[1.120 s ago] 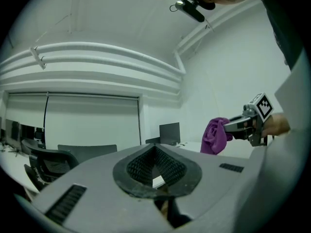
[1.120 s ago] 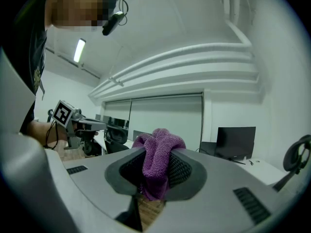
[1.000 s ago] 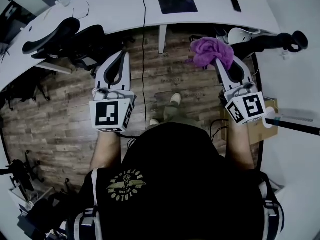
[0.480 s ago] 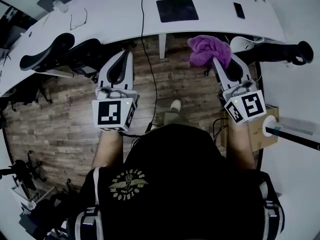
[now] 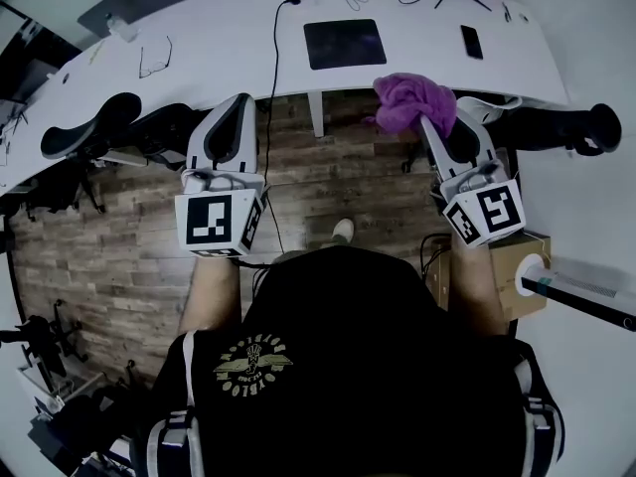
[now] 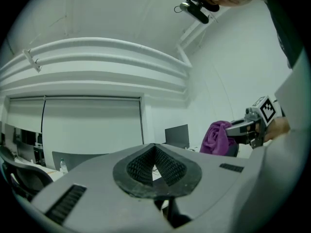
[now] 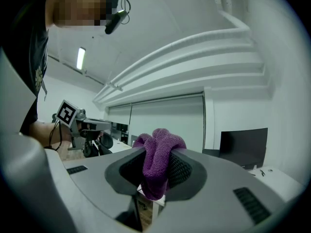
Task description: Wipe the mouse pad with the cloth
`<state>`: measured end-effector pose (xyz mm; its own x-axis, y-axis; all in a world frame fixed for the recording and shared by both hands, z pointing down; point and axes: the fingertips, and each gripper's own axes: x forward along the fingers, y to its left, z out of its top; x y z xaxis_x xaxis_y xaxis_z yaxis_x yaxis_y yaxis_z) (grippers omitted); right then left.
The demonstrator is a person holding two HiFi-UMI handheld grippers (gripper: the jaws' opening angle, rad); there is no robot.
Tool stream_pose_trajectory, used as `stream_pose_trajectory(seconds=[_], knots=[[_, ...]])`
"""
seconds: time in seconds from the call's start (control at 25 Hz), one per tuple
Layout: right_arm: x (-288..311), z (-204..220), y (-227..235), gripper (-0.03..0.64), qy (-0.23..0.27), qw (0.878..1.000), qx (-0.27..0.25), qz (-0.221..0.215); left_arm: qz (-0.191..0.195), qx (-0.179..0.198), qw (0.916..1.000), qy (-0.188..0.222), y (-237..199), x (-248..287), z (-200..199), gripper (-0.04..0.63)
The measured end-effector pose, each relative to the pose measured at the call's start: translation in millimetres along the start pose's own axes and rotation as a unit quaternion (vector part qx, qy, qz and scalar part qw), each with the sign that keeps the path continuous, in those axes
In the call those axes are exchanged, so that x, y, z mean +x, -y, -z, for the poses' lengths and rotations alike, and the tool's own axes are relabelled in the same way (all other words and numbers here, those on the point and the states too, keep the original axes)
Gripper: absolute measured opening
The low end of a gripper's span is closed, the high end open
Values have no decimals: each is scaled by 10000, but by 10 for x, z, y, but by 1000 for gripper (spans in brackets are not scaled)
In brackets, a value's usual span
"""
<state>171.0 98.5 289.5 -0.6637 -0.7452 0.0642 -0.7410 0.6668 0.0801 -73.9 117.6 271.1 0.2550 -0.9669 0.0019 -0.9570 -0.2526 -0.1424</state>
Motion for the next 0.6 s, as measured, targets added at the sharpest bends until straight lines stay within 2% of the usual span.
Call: stream_pose_trajectory(seconds=[0.16,0.6], knots=[[74,13,141,86,46,9999,-18,-156,-193,4,9998,44,13,75,-41,2],[401,111,262,86,8,9993,121,-366,-439,23,9986,-289,-151,100,175,2]])
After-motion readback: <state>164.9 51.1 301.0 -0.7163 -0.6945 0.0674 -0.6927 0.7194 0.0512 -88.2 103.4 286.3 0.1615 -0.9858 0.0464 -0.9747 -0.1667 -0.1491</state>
